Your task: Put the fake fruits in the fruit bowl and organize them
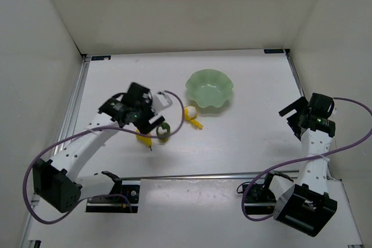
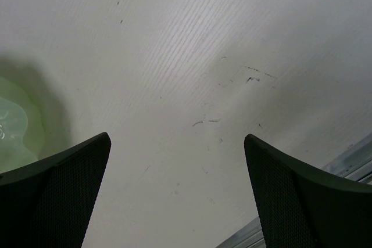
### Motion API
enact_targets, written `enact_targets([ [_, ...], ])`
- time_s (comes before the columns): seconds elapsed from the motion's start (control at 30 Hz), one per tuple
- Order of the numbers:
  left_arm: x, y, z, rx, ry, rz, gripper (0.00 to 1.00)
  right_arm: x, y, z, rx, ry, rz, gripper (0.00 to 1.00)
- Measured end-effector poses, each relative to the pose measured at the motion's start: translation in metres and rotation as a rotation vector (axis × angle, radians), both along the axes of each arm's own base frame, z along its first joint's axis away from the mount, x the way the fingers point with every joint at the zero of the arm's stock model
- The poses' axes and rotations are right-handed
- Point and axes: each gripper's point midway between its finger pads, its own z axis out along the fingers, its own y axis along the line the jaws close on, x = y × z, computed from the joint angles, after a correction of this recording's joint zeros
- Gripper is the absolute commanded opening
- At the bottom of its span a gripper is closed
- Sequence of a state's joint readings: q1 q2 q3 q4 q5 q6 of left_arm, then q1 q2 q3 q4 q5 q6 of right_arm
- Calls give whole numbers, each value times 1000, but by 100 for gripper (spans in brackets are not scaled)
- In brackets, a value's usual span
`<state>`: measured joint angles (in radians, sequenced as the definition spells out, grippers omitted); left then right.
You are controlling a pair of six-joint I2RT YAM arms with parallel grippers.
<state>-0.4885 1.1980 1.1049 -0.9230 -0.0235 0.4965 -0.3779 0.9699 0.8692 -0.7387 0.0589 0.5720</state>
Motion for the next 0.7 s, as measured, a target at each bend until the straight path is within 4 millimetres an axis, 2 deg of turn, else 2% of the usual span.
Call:
enact_targets([
  [0.07,-18,-19,-24,97,36,-151,100,1,1,1,4,-6,7,99],
  [0.13,-30,-23,-49,192,85,-242,100,2,2,1,7,-10,12,99],
  [0.27,-30,-25,-83,317,185,-297,100,2,3,4,2,-23,20,99],
  [0.37,-26,-27,-97,354,231,-312,100,0,4,9,-15,-40,36,99],
  [0.47,-30,-22,-100,380,234,-345,100,-2,5,7,-20,-40,43,99],
  [0.63,-38,2,-114,483,228,-384,100,-5,8,-3,-5,-14,50,99],
  [0.7,-33,7,-116,520,207,-384,100,-4,9,-4,2,-11,55,99],
])
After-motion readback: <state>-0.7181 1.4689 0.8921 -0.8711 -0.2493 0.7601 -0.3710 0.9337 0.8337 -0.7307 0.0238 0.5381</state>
